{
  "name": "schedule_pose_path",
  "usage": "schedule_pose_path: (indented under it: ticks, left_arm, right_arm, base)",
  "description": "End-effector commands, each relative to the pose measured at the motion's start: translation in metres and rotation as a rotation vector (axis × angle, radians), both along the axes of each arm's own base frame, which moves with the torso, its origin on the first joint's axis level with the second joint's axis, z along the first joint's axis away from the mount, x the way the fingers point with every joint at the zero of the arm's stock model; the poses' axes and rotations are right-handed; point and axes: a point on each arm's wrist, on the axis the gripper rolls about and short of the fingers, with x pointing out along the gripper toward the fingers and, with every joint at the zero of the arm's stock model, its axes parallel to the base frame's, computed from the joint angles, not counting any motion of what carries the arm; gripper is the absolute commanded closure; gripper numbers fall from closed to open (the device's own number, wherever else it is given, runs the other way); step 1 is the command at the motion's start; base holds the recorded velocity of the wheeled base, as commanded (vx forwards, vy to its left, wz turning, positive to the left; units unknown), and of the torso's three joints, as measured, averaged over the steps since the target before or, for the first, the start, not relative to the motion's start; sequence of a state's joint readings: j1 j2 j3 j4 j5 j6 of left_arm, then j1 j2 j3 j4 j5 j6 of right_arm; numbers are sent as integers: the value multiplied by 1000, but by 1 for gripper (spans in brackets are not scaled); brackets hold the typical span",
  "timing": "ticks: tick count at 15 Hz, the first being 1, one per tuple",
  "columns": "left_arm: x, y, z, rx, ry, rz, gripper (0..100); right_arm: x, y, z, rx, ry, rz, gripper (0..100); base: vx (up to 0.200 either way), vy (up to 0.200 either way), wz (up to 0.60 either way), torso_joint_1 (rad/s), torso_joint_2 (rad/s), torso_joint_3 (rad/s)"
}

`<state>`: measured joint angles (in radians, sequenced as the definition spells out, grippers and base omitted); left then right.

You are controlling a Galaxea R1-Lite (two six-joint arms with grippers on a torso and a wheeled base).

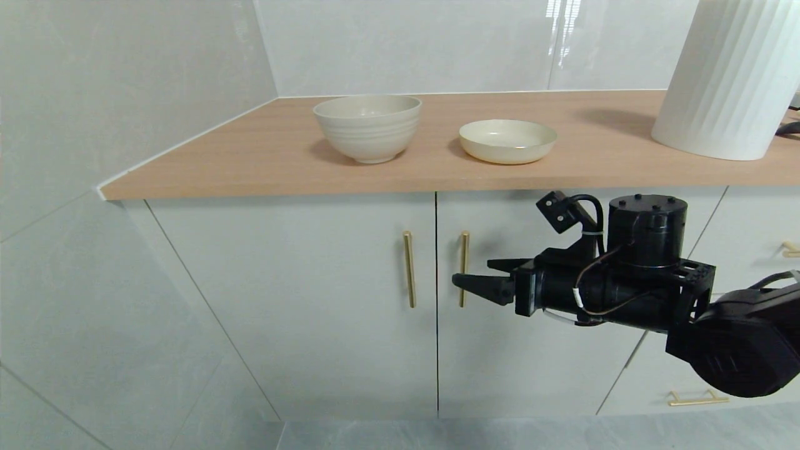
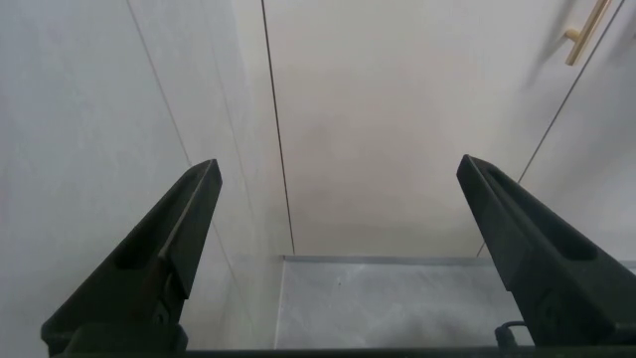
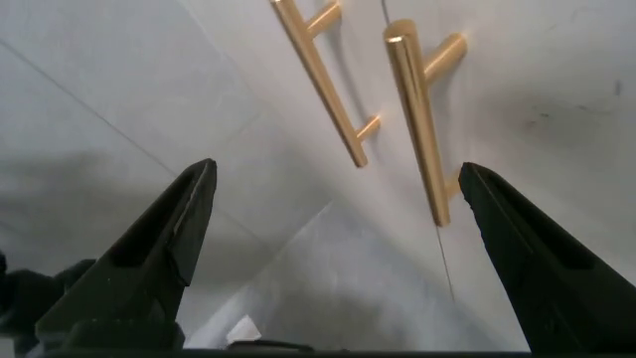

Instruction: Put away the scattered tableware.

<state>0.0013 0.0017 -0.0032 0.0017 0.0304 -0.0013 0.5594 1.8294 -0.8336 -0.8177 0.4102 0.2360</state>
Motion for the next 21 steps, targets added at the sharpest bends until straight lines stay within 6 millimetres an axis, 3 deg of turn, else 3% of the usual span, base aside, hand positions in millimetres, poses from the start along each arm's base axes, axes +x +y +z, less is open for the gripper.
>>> schedule_pose_path:
  ticks: [1,3,7,13,18,21]
  left_arm:
    - [0,0,0,0,0,1,0]
    - [0,0,0,0,0,1,0]
    - [0,0,0,0,0,1,0]
    - [0,0,0,0,0,1,0]
    - [0,0,0,0,1,1,0]
    - [0,0,0,0,0,1,0]
  right_arm:
    - [5,3,-5,-2,12,1,0]
    - [18,12,-12,31,30,-4,0]
    - [22,33,-23,88,43,14,0]
    - [22,35,-27,102,43,19,0]
    - [4,45,-32,108,72,69,0]
    - [-13,40,-32,110,69,89,0]
  base:
    - [0,0,0,0,0,0]
    - [0,0,0,0,0,0]
    - [0,0,0,0,0,0]
    - [0,0,0,0,0,0]
    - [0,0,0,0,0,0]
    - [0,0,0,0,0,0]
